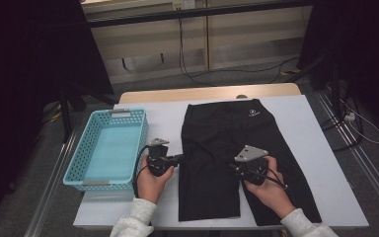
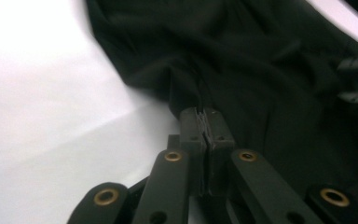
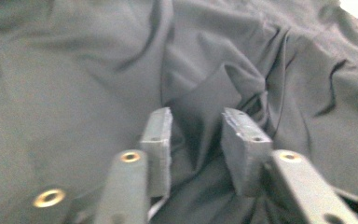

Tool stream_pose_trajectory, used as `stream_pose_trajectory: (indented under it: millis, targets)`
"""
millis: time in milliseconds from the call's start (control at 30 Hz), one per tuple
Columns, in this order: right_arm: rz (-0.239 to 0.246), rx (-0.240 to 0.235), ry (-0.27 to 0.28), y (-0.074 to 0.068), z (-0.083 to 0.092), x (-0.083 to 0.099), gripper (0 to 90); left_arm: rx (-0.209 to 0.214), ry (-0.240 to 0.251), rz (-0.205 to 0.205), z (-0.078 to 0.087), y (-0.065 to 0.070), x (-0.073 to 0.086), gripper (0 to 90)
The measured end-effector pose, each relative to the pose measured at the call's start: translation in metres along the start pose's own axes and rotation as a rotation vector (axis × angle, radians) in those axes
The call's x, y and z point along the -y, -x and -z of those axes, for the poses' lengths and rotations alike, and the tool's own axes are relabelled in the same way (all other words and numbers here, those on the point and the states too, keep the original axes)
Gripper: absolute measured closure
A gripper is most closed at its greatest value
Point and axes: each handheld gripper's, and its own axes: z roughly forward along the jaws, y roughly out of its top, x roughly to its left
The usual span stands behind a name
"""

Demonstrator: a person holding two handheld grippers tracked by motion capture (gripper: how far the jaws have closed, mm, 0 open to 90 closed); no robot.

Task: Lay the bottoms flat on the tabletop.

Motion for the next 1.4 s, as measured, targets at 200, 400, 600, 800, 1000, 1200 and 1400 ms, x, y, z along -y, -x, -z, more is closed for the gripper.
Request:
stream_pose_trajectory:
  millis: [200,400,600,800,1000,1200,1400]
  targets:
    - [0.037,-0.006,0.036,-0.013,0.012,-0.009,51.8,-0.037,0.009,-0.004,0.005,-0.006,0.005,52.8]
    - [0.045,-0.107,0.029,-0.026,0.012,-0.010,55.3,-0.061,-0.029,-0.022,0.008,-0.007,0.009,48.1]
    - [0.085,-0.253,0.026,-0.048,0.003,-0.007,52.3,0.000,-0.088,0.026,0.008,-0.005,0.011,82.4]
    - [0.106,-0.329,0.001,-0.060,-0.006,-0.003,49.8,-0.006,-0.119,0.047,0.014,-0.004,0.009,89.3]
    - [0.108,-0.374,-0.011,-0.062,-0.003,-0.001,55.6,-0.009,-0.084,0.059,0.025,-0.003,0.006,89.4]
    - [0.146,-0.453,-0.036,-0.054,0.004,0.003,67.3,0.000,-0.129,0.048,0.016,-0.002,0.013,89.0]
    - [0.137,-0.459,0.018,-0.063,0.006,-0.002,53.3,-0.002,-0.109,0.045,0.016,0.000,0.013,88.6]
